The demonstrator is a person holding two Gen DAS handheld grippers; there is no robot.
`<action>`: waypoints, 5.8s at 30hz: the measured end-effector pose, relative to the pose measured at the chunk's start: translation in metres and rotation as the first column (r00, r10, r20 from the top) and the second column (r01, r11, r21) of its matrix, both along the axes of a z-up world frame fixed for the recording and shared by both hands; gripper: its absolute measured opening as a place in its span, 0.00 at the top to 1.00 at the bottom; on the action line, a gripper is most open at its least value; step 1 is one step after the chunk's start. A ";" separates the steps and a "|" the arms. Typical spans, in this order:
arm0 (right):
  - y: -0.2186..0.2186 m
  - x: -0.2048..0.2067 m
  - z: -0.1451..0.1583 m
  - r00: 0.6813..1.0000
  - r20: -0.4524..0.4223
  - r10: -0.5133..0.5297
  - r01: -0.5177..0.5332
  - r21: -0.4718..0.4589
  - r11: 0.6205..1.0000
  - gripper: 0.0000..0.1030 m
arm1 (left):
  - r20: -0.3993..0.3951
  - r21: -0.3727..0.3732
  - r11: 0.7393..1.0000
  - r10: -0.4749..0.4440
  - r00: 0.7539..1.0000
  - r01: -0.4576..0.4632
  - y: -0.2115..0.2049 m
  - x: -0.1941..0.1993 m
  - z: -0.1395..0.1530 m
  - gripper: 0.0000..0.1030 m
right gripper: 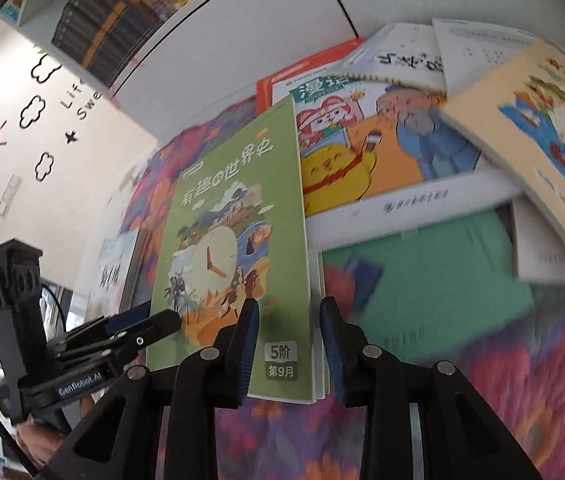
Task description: Organize books
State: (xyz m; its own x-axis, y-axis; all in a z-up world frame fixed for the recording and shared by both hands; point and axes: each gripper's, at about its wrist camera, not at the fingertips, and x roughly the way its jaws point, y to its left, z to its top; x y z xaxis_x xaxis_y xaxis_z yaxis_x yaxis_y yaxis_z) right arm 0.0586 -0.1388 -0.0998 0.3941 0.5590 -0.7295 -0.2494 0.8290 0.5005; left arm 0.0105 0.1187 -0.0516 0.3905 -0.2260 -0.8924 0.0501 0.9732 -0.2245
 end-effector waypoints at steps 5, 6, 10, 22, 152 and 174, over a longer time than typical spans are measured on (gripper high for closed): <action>-0.010 -0.038 -0.002 1.000 -0.016 0.026 -0.026 -0.009 1.000 0.69 | -0.013 -0.015 0.999 -0.051 0.999 0.051 -0.008 -0.040 -0.004 0.55; -0.013 -0.046 -0.003 0.999 -0.020 0.030 -0.030 -0.005 1.000 0.69 | -0.012 -0.016 0.998 -0.060 0.998 0.060 -0.012 -0.047 -0.005 0.55; -0.022 -0.088 -0.010 0.998 -0.046 0.047 -0.046 0.022 0.999 0.69 | -0.002 -0.023 0.996 -0.092 0.996 0.091 -0.016 -0.092 -0.004 0.55; -0.045 -0.119 -0.032 0.994 -0.082 0.077 -0.063 0.163 0.985 0.70 | 0.001 -0.135 0.984 -0.114 0.993 0.113 -0.002 -0.096 -0.010 0.55; 0.145 -0.146 0.106 0.871 0.374 0.318 -0.313 -0.076 0.947 0.75 | 0.448 -0.194 0.978 0.016 0.894 0.080 0.156 -0.114 0.104 0.69; 0.252 -0.086 0.073 0.855 0.312 0.414 -0.404 -0.101 0.909 0.75 | 0.360 -0.184 0.981 0.125 0.925 -0.061 0.239 -0.073 0.060 0.68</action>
State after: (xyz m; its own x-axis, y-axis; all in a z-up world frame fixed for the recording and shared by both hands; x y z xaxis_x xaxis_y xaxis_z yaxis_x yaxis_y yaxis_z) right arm -0.0278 0.1129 -0.0273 0.3487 0.7004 -0.6227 -0.7106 0.6308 0.3116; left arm -0.0628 0.3577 0.0084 0.7102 -0.3050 -0.6345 0.0712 0.9278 -0.3663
